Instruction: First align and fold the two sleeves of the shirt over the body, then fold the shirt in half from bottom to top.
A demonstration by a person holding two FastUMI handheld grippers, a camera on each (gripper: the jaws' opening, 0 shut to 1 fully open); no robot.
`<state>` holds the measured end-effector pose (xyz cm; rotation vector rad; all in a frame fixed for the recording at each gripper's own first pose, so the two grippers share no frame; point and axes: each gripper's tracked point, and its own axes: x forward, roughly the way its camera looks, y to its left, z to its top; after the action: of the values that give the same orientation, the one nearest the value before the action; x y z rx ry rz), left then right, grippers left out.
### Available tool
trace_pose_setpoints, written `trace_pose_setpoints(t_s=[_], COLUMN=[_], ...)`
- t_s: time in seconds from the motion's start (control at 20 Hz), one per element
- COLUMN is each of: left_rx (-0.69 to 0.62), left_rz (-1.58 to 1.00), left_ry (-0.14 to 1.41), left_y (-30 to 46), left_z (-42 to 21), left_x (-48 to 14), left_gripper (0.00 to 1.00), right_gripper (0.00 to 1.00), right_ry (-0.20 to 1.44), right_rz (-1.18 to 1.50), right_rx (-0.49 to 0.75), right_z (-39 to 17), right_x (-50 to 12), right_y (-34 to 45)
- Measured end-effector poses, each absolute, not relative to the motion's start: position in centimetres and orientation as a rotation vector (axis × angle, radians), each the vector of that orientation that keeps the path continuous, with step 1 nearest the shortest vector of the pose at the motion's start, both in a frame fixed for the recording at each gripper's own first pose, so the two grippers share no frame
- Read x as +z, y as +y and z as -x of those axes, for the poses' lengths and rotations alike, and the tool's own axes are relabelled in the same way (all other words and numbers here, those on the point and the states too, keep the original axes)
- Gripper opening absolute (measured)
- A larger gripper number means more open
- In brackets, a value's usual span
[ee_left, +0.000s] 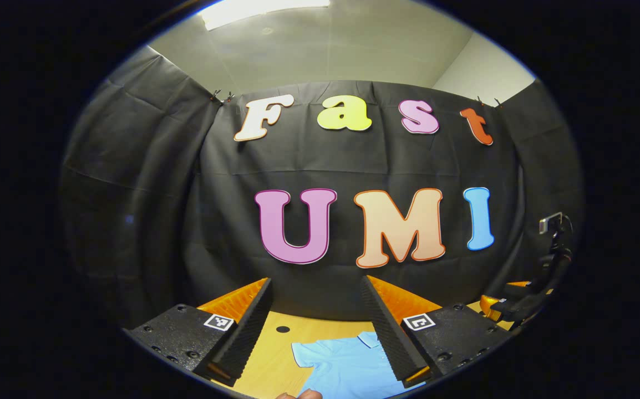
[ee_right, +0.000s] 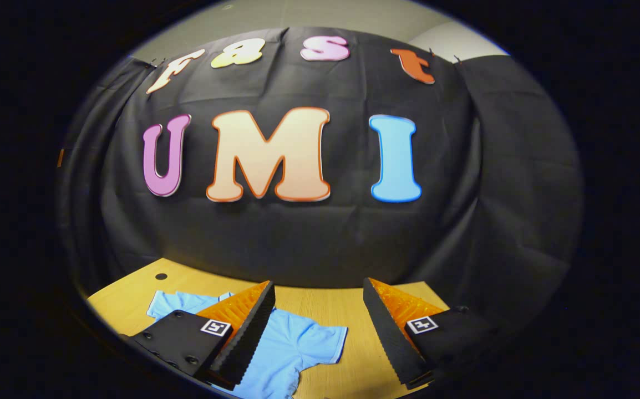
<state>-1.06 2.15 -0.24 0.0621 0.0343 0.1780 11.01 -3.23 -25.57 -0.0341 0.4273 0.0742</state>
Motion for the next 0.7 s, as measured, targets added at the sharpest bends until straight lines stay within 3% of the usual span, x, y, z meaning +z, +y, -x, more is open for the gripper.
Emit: trace_pose_setpoints(t_s=[0.7], left_rx=[0.340], left_rz=[-0.102], left_ry=[0.112], left_y=[4.6], left_z=[2.4], left_x=[-1.9], left_gripper=[0.94], right_gripper=[0.99], right_ry=[0.729], right_rz=[0.103], right_rx=[0.063], right_z=[-13.9], right_x=[-43.2], right_y=[-4.6])
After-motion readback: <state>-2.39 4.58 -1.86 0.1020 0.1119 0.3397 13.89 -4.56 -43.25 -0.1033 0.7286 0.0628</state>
